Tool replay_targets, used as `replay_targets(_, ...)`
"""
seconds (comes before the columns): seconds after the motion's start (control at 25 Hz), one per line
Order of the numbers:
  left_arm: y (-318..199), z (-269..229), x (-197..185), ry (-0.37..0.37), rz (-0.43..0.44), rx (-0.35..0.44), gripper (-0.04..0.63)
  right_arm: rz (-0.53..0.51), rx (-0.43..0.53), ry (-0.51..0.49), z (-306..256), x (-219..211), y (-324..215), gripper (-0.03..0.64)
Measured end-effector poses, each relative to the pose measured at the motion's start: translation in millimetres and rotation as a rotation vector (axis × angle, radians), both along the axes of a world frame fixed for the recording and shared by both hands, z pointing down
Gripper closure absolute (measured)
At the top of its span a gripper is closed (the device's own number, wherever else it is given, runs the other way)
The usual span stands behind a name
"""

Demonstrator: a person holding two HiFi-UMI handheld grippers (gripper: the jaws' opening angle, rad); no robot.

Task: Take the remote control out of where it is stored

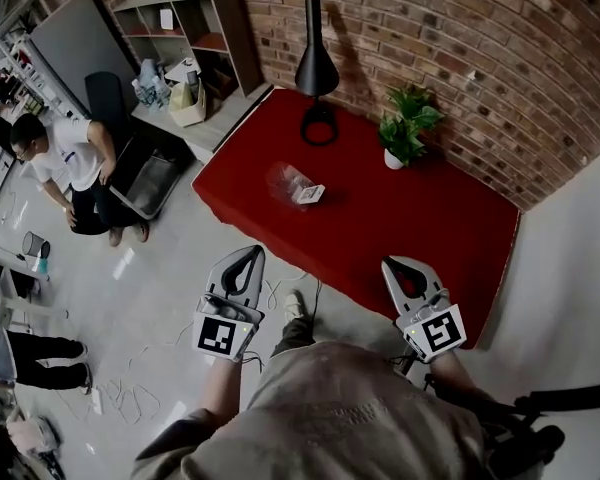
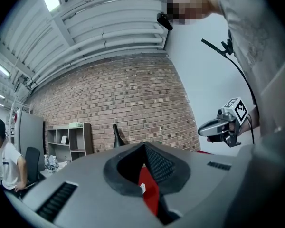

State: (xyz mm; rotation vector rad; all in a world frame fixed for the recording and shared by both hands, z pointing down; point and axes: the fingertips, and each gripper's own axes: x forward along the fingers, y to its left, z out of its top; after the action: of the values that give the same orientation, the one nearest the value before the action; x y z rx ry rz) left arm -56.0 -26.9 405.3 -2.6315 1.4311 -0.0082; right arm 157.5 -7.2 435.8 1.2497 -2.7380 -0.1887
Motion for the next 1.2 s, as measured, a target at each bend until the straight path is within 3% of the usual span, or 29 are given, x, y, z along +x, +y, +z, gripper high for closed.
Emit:
replay_targets(0.72,-154,-8,-102,0.007,0.044,0.006,0.591,0.035,0.036,0.015,-26,-114,-147,0.604)
replay_targets(1.2,-211,5,-159,0.026,0.083,-0.002,0.591,0.106,0.045,0.025,-28,-167,-208,0.604)
